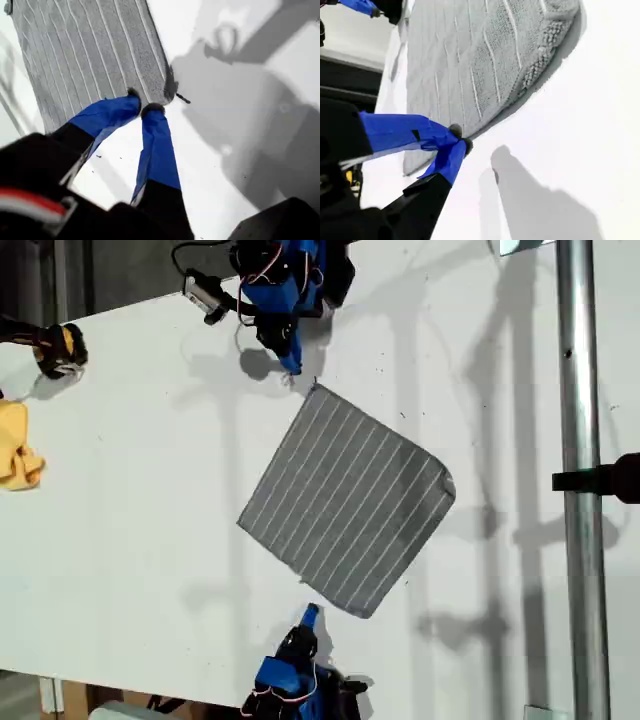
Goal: Grasp corners of a towel and fold twice.
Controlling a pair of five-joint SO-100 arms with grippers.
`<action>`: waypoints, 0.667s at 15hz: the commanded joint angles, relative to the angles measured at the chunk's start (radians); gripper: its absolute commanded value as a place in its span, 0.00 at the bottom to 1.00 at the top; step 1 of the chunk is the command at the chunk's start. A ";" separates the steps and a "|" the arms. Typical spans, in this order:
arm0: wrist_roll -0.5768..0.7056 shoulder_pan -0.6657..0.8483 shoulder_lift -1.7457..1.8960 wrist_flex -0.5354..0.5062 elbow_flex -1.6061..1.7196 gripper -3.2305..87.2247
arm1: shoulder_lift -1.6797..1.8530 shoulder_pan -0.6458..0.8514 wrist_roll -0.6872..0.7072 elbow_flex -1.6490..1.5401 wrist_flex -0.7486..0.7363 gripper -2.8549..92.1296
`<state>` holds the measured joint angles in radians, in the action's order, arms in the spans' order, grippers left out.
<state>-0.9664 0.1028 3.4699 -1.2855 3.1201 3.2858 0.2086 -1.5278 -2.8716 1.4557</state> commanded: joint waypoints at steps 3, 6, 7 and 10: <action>-0.316 0.066 0.008 0.017 -0.009 0.01 | 0.008 -0.063 -0.017 0.075 -0.158 0.03; -0.314 0.066 0.008 0.018 -0.009 0.01 | 0.008 -0.067 -0.014 0.081 -0.166 0.03; -0.314 0.066 0.008 0.018 -0.009 0.01 | 0.002 -0.075 -0.003 0.104 -0.178 0.03; -0.311 0.069 0.008 0.020 -0.009 0.01 | -0.360 -0.156 0.035 0.330 -0.287 0.03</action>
<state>-1.2701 0.1611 3.4699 -1.2839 3.1170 3.1431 0.0874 -1.5248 -2.6998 1.2364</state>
